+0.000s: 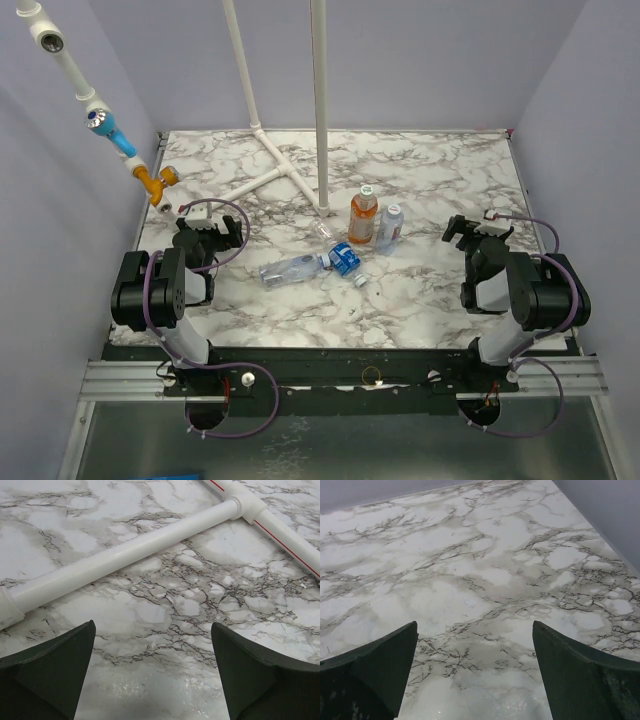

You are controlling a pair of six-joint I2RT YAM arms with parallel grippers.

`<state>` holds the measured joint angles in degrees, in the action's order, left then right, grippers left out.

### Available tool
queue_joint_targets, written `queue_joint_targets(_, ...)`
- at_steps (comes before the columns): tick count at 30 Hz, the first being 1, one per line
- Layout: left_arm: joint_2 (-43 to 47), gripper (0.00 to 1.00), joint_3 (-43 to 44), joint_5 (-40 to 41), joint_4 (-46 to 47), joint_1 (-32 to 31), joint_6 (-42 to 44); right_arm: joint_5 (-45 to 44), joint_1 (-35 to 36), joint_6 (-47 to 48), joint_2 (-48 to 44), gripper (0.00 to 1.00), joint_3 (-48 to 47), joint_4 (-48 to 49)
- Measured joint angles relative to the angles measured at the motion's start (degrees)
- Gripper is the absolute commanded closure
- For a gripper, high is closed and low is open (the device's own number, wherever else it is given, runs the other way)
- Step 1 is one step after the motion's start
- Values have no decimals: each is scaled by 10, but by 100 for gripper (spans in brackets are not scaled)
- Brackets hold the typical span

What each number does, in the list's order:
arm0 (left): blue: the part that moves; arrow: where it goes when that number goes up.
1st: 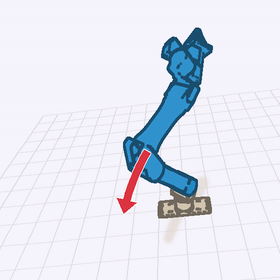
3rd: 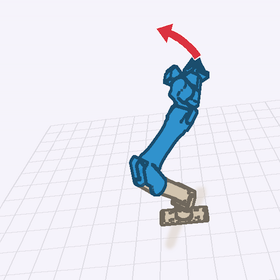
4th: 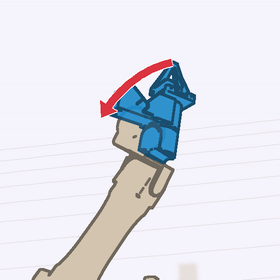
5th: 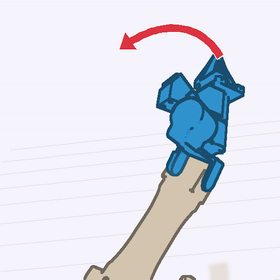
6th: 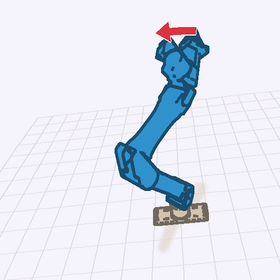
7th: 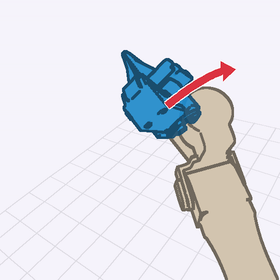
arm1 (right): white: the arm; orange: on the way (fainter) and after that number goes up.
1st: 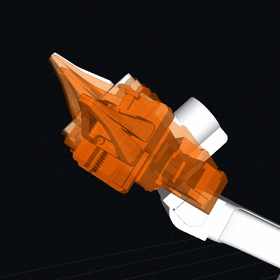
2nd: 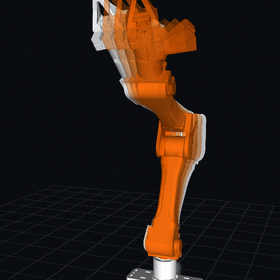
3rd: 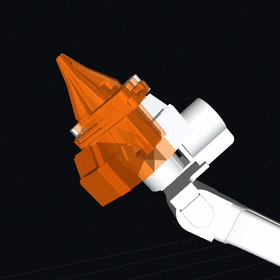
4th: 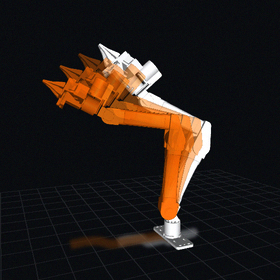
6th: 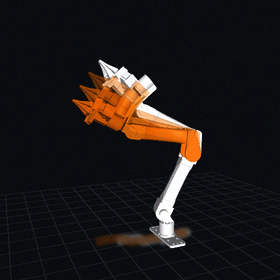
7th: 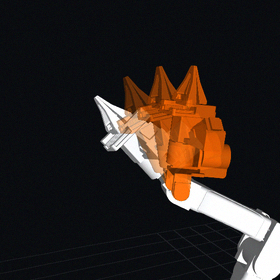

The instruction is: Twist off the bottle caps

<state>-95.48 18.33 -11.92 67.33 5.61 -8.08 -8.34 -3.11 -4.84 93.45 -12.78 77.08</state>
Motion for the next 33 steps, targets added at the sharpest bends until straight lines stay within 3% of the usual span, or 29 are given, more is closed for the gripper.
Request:
queue_joint_targets(11,0,1,0,-1,0,0,2,-3,0,4,-21,0,7,-3)
queue_joint_targets(15,15,1,0,-7,-8,7,2,-34,0,-12,-125,0,15,-63)
queue_joint_targets(18,52,1,3,-12,-48,12,2,-44,0,-59,-228,0,-7,-172)
queue_joint_targets(25,151,1,138,-56,-304,12,28,20,0,-197,-321,0,-73,-331)
queue_joint_targets(33,146,1,401,-187,-788,17,221,132,0,-267,-337,0,-164,-520)
